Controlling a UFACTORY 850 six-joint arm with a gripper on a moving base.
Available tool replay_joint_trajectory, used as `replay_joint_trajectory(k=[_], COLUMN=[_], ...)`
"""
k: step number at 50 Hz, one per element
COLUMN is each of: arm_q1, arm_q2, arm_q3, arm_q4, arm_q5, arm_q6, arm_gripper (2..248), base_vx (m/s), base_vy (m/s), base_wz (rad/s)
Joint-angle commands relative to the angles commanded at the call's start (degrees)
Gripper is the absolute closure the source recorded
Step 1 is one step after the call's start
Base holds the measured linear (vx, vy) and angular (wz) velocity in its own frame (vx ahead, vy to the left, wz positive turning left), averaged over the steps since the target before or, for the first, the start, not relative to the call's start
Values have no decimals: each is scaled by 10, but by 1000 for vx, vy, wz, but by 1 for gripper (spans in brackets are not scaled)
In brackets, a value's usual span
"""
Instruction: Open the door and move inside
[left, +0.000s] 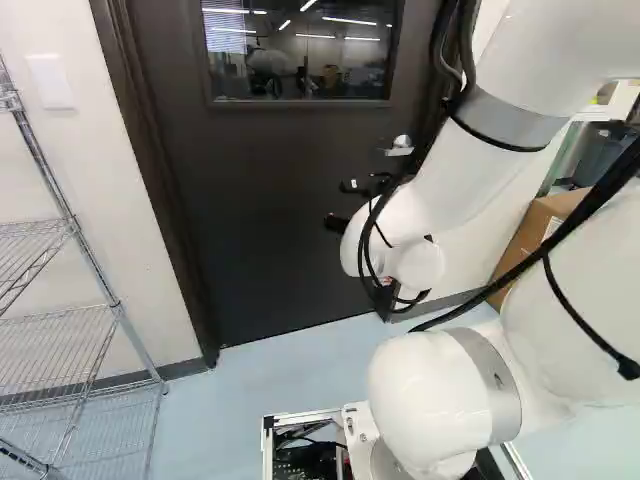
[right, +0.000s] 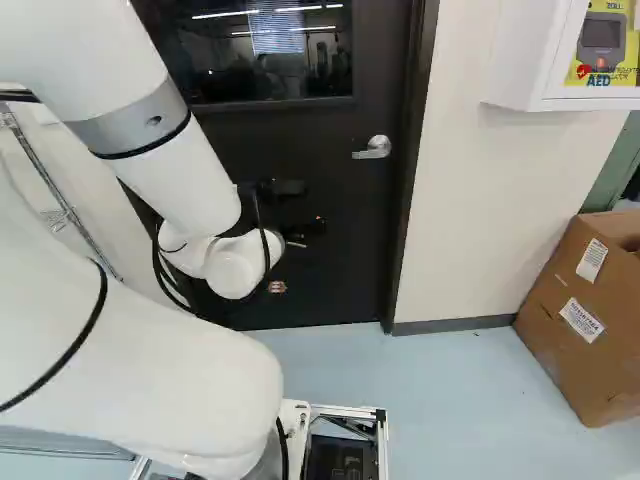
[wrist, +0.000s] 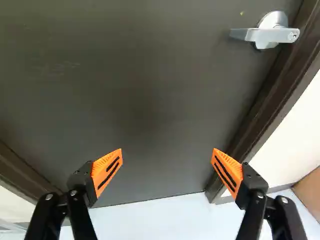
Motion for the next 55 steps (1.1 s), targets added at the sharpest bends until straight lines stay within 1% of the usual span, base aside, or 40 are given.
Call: replay_joint_trajectory(k=[15, 31, 55], arm_q1=[-6, -16, -37], arm_q2=[-2, -13, -40], arm_q3=[-23, -56, -114], arm_q4=[0, 1, 22], arm_q5=[0, 0, 0], arm_q6=[0, 0, 0], arm_gripper=[3, 3, 3], base_vx=[0, 0, 0], base_vy=[0, 0, 0], base_wz=[0, 0, 0])
